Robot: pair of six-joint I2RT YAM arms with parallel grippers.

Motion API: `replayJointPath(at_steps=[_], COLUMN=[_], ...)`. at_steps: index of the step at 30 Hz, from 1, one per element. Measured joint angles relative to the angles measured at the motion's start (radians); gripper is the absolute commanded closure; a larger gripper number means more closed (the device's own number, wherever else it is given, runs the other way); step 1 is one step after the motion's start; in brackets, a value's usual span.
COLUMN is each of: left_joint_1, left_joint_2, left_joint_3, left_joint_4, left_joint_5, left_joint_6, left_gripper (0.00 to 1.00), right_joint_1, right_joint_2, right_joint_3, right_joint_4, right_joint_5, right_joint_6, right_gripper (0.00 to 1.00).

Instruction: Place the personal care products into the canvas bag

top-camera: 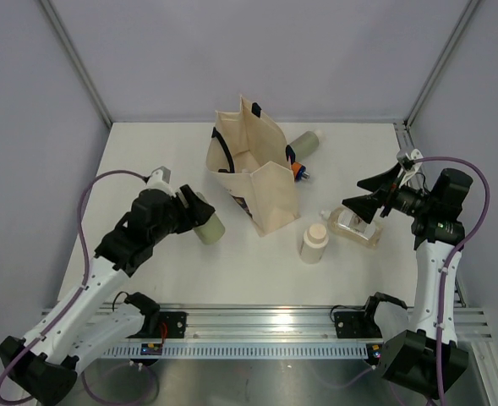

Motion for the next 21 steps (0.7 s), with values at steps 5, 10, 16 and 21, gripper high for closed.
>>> replayJointPath(at_steps=[5, 10, 16, 21], left_joint_1=[0.000, 0.001, 0.021, 0.050], left_joint_2=[0.137, 0.291, 0.523, 0.787], left_joint_3=[0.269, 0.520, 0.745, 0.874], left_joint_4=[0.015, 0.035, 0.071, 0.095], left_joint_5=[0.050, 0.084, 0.109, 0.148], left_joint_6=[0.017, 0.018, 0.026, 0.027], left_gripper=[1.00, 1.00, 1.00, 1.00], right_joint_1=[-0.006, -0.014, -0.019, -0.028], right_joint_2=[0.010, 0.018, 0.031, 0.032], right_joint_3=[0.000, 0.000, 0.000, 0.000], right_joint_4=[-0.001, -0.002, -0.022, -0.042], right_joint_5=[0.000, 0.000, 0.002, 0.002], right_joint_6=[-0.002, -0.009, -0.024, -0.035], right_gripper=[0.04, 0.04, 0.04, 0.04])
